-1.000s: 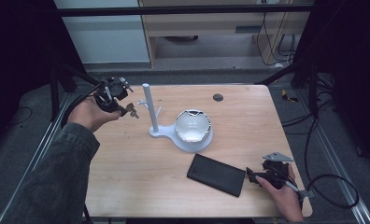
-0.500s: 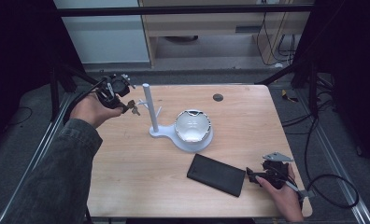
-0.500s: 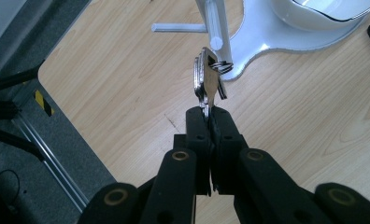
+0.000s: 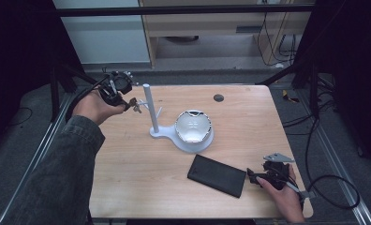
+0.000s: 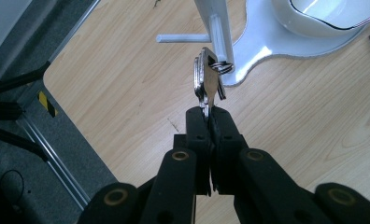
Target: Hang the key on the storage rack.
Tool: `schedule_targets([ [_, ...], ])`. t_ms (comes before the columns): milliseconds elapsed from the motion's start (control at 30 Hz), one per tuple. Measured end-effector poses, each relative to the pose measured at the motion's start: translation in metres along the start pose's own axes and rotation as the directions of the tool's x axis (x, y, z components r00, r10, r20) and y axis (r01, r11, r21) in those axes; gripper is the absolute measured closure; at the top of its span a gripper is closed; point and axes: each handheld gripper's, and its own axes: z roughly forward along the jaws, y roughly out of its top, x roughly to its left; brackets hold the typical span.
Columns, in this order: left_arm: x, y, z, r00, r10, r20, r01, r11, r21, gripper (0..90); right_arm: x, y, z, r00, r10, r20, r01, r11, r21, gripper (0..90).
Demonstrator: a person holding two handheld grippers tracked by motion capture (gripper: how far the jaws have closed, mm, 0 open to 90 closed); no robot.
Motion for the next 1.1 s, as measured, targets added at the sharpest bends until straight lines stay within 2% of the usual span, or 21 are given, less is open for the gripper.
schedule_targets([
  [600,0.005,0.004,0.009,0.9999,-0.015,0.004,0.015,0.9999,0.002,87.4,0.0,0.0,0.0,1.0,-0.002,-0.002,0.002,1.0,0.0,0.4],
  [833,0.003,0.005,0.019,0.9997,-0.021,0.013,0.021,0.9998,0.004,87.4,0.0,0.0,0.0,1.0,0.0,-0.003,0.0,1.0,0.0,0.4],
  [1033,0.001,-0.002,0.023,0.9992,-0.037,0.012,0.038,0.9985,-0.04,86.0,0.0,0.0,0.0,1.0,0.001,-0.003,-0.001,1.0,0.0,0.4],
  [1067,0.001,-0.005,0.023,0.9991,-0.042,0.01,0.042,0.9977,-0.052,83.6,0.0,0.0,0.0,1.0,0.0,-0.004,0.0,1.0,0.0,0.4],
  [1100,0.0,-0.008,0.022,0.9989,-0.046,0.003,0.047,0.9965,-0.07,77.5,0.0,0.0,0.0,1.0,0.0,-0.003,0.0,1.0,0.0,0.4],
])
